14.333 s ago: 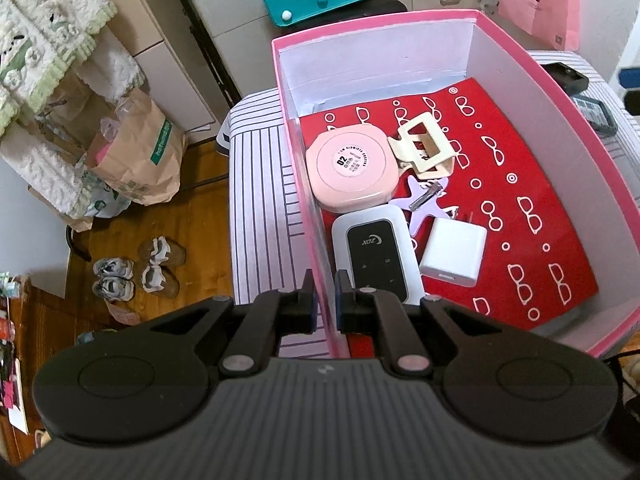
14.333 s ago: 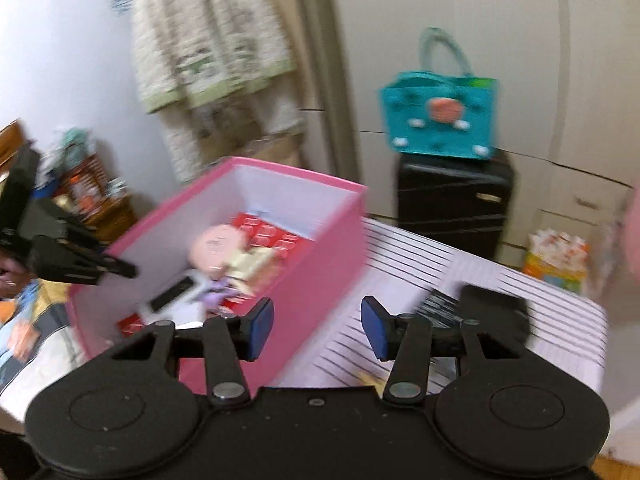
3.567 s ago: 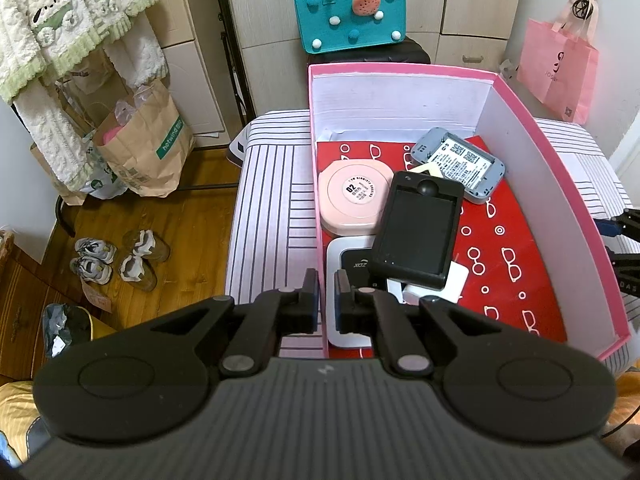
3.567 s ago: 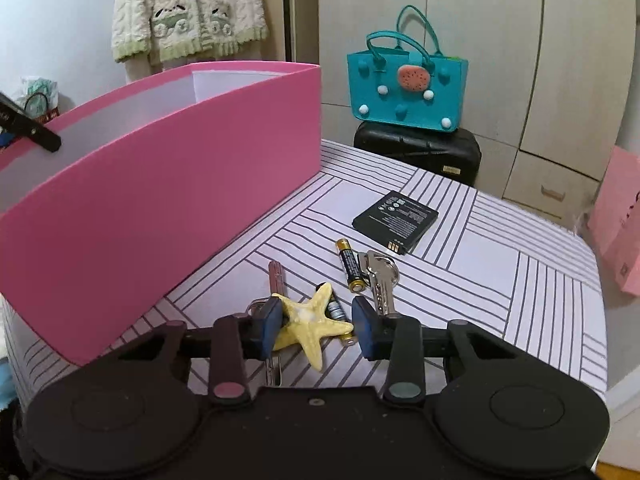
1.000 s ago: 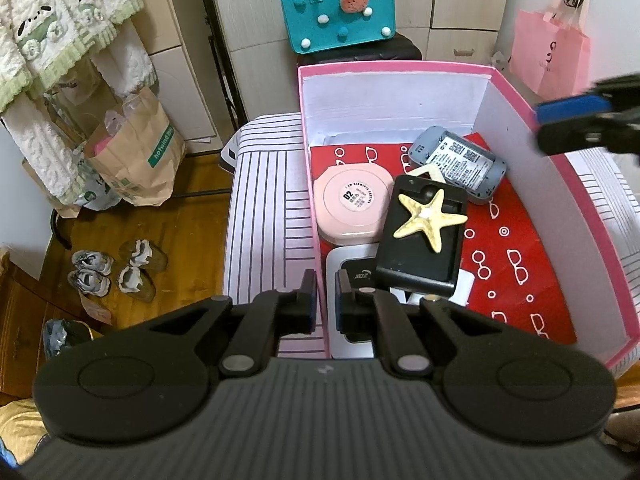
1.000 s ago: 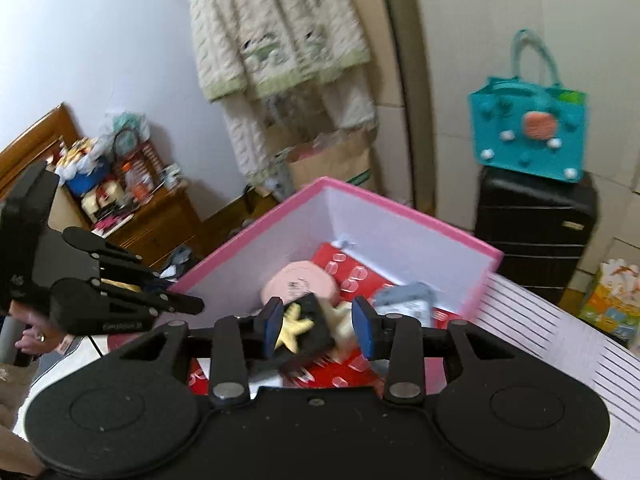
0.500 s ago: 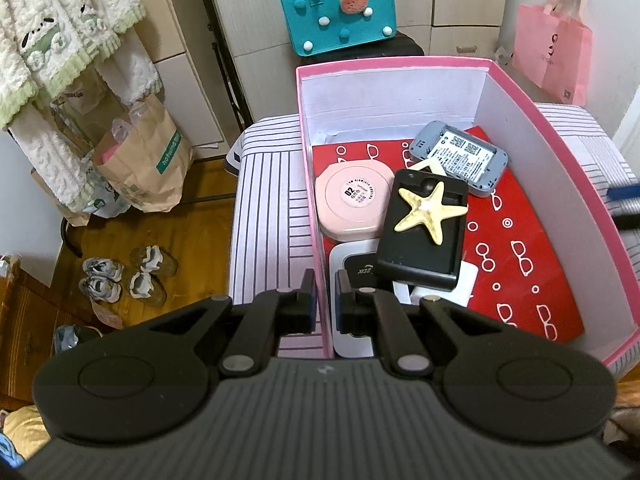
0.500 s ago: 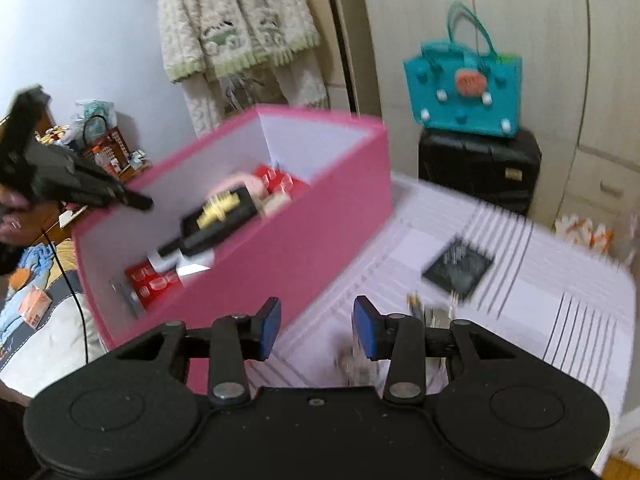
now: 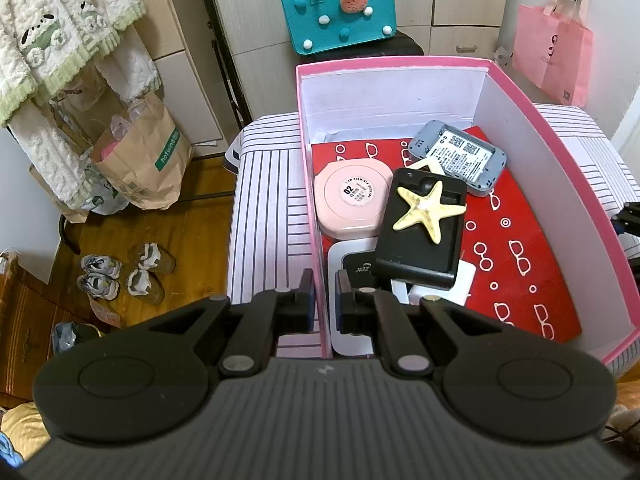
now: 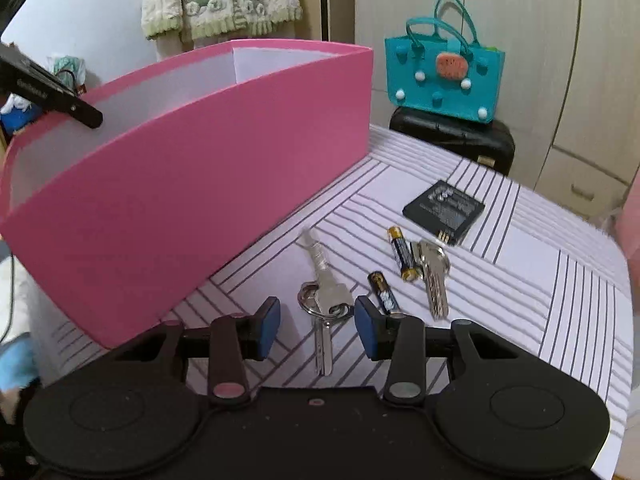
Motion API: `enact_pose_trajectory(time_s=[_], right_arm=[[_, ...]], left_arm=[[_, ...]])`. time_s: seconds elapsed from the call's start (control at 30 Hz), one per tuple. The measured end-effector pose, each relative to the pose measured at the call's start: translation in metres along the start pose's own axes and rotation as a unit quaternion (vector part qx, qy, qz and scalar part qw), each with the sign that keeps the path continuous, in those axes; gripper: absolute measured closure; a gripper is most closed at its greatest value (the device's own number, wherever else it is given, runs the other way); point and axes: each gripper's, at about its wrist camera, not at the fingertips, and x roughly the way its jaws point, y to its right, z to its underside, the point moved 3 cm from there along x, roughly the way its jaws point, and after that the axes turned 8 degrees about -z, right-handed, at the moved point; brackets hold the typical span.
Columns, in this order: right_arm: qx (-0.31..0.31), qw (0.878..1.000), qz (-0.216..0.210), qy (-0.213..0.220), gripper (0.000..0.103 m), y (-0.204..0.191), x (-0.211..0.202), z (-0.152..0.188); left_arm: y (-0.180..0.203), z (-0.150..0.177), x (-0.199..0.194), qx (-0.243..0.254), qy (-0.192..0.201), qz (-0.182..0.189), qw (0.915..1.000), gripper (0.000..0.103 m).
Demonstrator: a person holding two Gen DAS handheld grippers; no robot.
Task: Organize rigid objects
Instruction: 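Grasp the silver key ring with the right gripper, then carry the silver keys into the box and release them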
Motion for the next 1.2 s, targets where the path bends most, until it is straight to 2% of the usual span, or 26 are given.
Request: enact_pose_trajectory(time_s=[0.1, 0.13, 0.2, 0.23, 0.3, 0.47, 0.53, 0.6, 0.67, 0.73, 0.77, 0.9, 0.93, 0.97, 1.0, 1.2], right_arm=[[0.01, 1.0, 0.001, 0.002, 0.058, 0.002, 0.001, -0.002], [0.01, 1.0, 0.004, 0.001, 0.07, 0.001, 0.002, -0.003], [0.005, 1.0, 0.005, 0.001, 0.078, 0.0, 0.001, -0.005], [0.002, 1.0, 0.006, 0.002, 0.09, -0.001, 0.001, -0.005], [-0.013, 1.0, 0.007, 0.009, 0.102, -0.004, 0.0, -0.006], [-0.017, 1.0, -0.001, 0.014, 0.102, -0.002, -0.002, -0.008], [-0.032, 0.999, 0.004, 0.015, 0.093, -0.005, -0.003, -0.008], [-0.05, 0.999, 0.007, 0.015, 0.092, -0.01, -0.004, -0.009], [-0.058, 0.998, 0.0, 0.022, 0.083, -0.013, -0.005, -0.011], [-0.065, 0.998, 0.0, 0.023, 0.068, -0.015, -0.004, -0.014], [-0.069, 0.997, 0.005, 0.025, 0.067, -0.015, -0.003, -0.015], [-0.078, 0.997, 0.012, 0.018, 0.068, -0.011, 0.01, -0.021], [-0.077, 0.997, 0.009, 0.018, 0.088, -0.01, 0.013, -0.022], [-0.077, 0.997, 0.003, 0.016, 0.096, -0.009, 0.016, -0.023], [-0.076, 0.997, -0.004, 0.014, 0.1, -0.008, 0.017, -0.025], [-0.001, 0.997, -0.061, 0.05, 0.1, 0.0, -0.007, -0.048]], left_arm=[[0.0, 0.0, 0.0, 0.001, 0.001, 0.0, 1.0, 0.096], [0.001, 0.0, 0.0, 0.001, 0.001, 0.0, 1.0, 0.096], [0.001, 0.0, 0.0, -0.001, 0.001, 0.001, 1.0, 0.096], [0.001, 0.0, 0.001, -0.002, 0.0, 0.002, 1.0, 0.096], [0.0, 0.0, 0.001, -0.002, 0.0, 0.004, 1.0, 0.096], [-0.001, -0.001, 0.001, -0.002, 0.001, 0.005, 1.0, 0.096], [-0.001, 0.0, 0.001, -0.002, 0.001, 0.005, 1.0, 0.096], [-0.001, -0.001, 0.001, -0.002, 0.001, 0.006, 1.0, 0.096], [-0.001, -0.001, 0.001, -0.002, 0.001, 0.007, 1.0, 0.096], [-0.001, -0.001, 0.001, 0.0, 0.002, 0.007, 1.0, 0.096], [-0.001, -0.001, 0.001, -0.001, 0.002, 0.007, 1.0, 0.096], [-0.001, -0.001, 0.002, -0.002, 0.0, 0.009, 1.0, 0.096], [-0.001, -0.001, 0.002, -0.003, -0.003, 0.01, 0.9999, 0.096], [-0.002, -0.002, 0.002, -0.002, -0.005, 0.011, 0.9999, 0.096], [-0.002, -0.002, 0.003, 0.001, -0.009, 0.011, 0.9999, 0.096], [0.003, -0.007, 0.002, 0.032, -0.024, 0.003, 0.9992, 0.096]])
